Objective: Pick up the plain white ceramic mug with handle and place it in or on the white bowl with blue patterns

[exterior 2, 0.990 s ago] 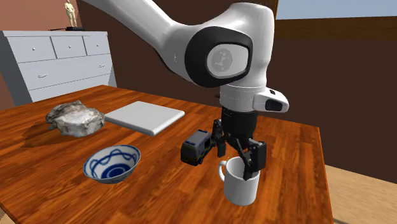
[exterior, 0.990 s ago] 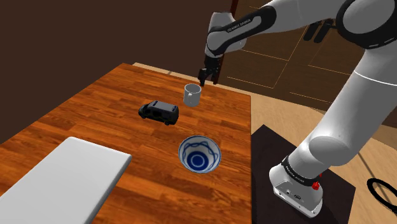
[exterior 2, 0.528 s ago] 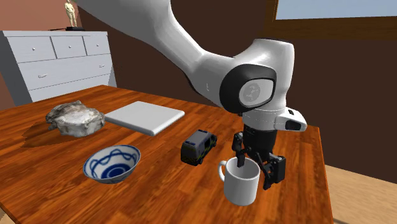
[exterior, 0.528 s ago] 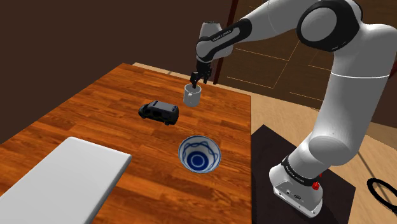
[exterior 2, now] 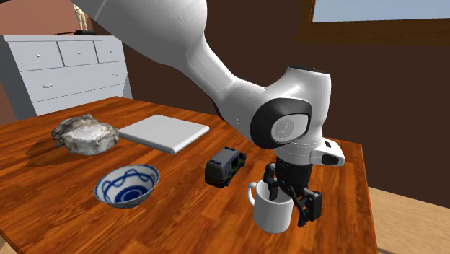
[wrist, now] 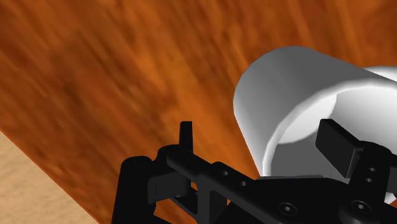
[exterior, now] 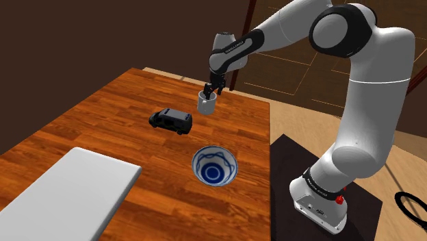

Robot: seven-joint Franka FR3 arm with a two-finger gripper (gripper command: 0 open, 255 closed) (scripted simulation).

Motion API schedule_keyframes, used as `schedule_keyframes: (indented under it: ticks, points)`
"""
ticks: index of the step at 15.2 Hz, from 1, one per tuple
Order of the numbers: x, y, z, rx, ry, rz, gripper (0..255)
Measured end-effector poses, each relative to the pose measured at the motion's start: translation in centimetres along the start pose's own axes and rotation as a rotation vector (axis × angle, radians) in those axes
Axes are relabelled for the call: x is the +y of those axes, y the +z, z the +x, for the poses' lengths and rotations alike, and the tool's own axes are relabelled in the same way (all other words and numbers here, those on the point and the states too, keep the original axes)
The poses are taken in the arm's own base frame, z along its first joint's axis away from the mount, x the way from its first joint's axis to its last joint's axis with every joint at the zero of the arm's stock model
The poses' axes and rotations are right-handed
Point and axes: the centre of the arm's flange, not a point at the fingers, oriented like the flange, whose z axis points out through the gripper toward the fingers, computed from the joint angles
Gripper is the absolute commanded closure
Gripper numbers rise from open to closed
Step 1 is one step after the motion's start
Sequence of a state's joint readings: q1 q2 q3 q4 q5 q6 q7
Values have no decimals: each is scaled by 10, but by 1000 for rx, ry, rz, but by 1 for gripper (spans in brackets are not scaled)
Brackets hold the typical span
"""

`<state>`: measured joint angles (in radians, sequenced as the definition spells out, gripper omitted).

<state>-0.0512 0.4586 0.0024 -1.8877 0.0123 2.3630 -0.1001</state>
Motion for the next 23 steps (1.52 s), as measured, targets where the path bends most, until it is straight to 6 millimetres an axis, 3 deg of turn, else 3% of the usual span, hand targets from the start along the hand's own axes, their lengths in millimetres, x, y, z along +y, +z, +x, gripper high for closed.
schedule_keyframes:
  ticks: [5, 6, 16, 23]
  points:
    - [0, 2, 1, 1, 0, 0, 0]
    - [0, 2, 1, 1, 0, 0, 255]
    - [0, 1, 1, 0, 0, 0, 255]
    - [-1, -30, 2, 0, 0, 0, 255]
